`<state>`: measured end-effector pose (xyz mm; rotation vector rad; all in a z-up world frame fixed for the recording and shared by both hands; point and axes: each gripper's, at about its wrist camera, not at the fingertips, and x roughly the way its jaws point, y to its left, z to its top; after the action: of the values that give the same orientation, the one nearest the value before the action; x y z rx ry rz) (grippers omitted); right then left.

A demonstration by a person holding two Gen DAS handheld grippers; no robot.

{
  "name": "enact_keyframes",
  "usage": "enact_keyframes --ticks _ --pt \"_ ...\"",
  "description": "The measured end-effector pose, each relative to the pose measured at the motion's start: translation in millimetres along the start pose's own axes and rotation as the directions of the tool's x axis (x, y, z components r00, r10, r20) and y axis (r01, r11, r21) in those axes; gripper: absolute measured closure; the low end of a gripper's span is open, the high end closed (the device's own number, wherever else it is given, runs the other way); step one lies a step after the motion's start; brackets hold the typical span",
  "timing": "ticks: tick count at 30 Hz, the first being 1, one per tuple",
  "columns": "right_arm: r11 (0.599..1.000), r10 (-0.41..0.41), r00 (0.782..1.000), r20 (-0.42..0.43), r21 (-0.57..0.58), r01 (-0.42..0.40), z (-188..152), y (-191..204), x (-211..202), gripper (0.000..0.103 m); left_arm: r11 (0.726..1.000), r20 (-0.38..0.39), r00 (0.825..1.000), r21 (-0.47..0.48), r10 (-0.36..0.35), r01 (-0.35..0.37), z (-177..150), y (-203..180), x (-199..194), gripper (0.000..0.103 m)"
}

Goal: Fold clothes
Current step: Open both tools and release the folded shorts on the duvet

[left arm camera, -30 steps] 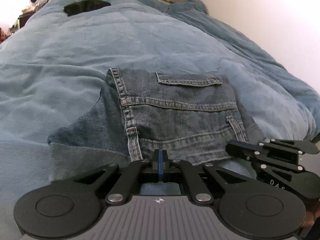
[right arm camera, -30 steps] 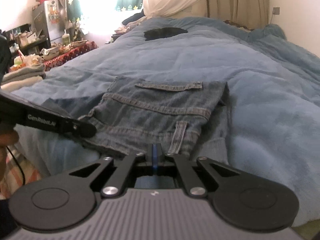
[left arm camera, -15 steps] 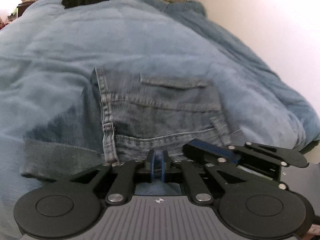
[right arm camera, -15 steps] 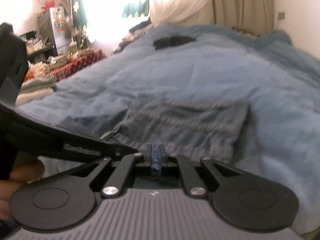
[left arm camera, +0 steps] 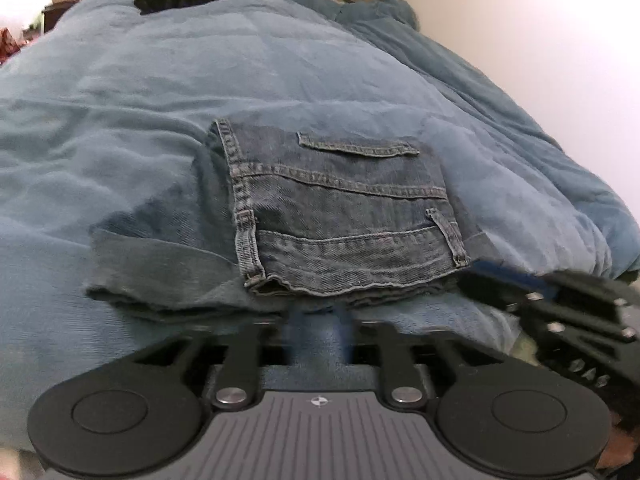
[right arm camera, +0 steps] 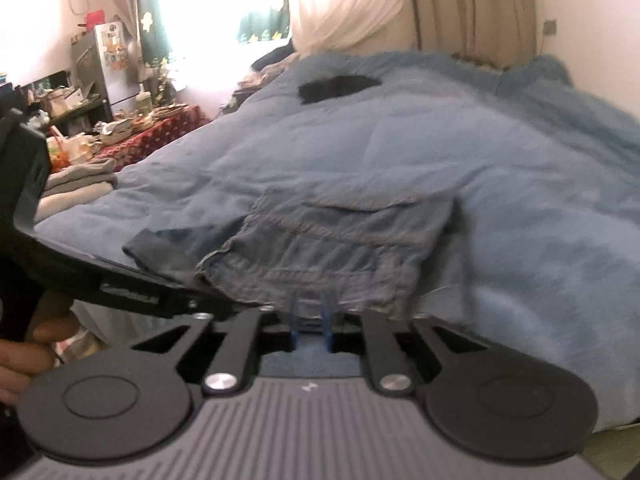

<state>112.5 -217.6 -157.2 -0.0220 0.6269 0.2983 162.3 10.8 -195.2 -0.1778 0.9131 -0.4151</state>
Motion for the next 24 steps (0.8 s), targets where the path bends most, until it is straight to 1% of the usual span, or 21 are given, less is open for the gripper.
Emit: enact_keyframes --ticks 1,2,3,4,5,6,8,9,10,11,13,14,15,17,19,20,22,24 --pt "1.0 -0.02 1.0 0.0 -0.013 0.02 1 -1 -6 0.072 1.0 0.01 1.0 0.011 0.018 -0.018 0 -4 -5 0.053" --pt "0.999 -0.035 0.999 -0.003 -0.019 0.035 1 -3 -10 0.063 0.999 0.023 0.999 0.029 0.041 -0.042 -1 -7 -10 0.052" --pt "0.999 -0.044 0.999 -0.005 -0.018 0.044 1 -4 -15 0.054 0.997 0.03 0.998 0.05 0.062 -0.064 -2 -11 -13 0.043" --pt "0.998 -0.054 0.999 -0.008 -0.018 0.054 0 -6 -20 0.051 0.993 0.036 0.996 0.077 0.087 -0.089 -2 -16 -16 0.034" --pt "0.998 -0.061 0.998 -0.01 -0.013 0.061 -1 -7 -24 0.042 0.987 0.043 0.992 0.108 0.115 -0.12 -3 -22 -19 0.03" --pt "0.998 -0.067 0.998 -0.011 -0.002 0.067 -3 -10 -28 0.03 0.98 0.05 0.989 0.136 0.14 -0.146 -3 -27 -19 0.029" --pt "0.996 -0.089 0.996 -0.007 0.02 0.09 -6 -15 -35 0.019 0.964 0.057 0.982 0.189 0.18 -0.188 -5 -36 -20 0.029" --pt "0.994 -0.102 0.995 -0.009 0.031 0.103 -7 -18 -37 0.018 0.956 0.057 0.979 0.211 0.196 -0.204 -6 -39 -20 0.029" --pt "0.993 -0.108 0.994 -0.015 0.042 0.109 -7 -21 -36 0.017 0.954 0.049 0.976 0.21 0.21 -0.216 -7 -40 -20 0.029" --pt "0.992 -0.116 0.993 -0.023 0.054 0.117 -7 -23 -36 0.012 0.955 0.04 0.975 0.197 0.217 -0.221 -7 -39 -19 0.029" --pt "0.987 -0.137 0.99 -0.026 0.076 0.138 -7 -29 -36 0.008 0.953 0.047 0.971 0.184 0.237 -0.241 -9 -39 -20 0.029" --pt "0.986 -0.142 0.99 -0.023 0.084 0.144 -7 -32 -36 0.002 0.949 0.058 0.967 0.187 0.247 -0.254 -9 -39 -20 0.028" --pt "0.985 -0.151 0.988 -0.02 0.085 0.152 -7 -34 -37 0.001 0.945 0.061 0.966 0.203 0.249 -0.257 -8 -41 -20 0.026" --pt "0.981 -0.176 0.984 -0.013 0.077 0.176 -6 -38 -38 0.001 0.941 0.061 0.979 0.267 0.197 -0.206 -8 -44 -21 0.023" --pt "0.974 -0.216 0.976 -0.012 0.067 0.216 -7 -42 -38 0.001 0.939 0.033 0.988 0.306 0.153 -0.156 -9 -45 -22 0.022" --pt "0.971 -0.229 0.973 -0.011 0.071 0.23 -8 -44 -39 0.001 0.947 0.027 0.99 0.291 0.135 -0.137 -9 -43 -23 0.022" --pt "0.965 -0.244 0.97 -0.009 0.097 0.244 -11 -51 -39 0.001 0.967 0.025 0.994 0.23 0.102 -0.105 -8 -37 -25 0.022" --pt "0.959 -0.255 0.966 -0.039 0.119 0.257 -14 -59 -37 0.001 0.978 0.058 0.996 0.194 0.071 -0.081 -9 -32 -28 0.022"
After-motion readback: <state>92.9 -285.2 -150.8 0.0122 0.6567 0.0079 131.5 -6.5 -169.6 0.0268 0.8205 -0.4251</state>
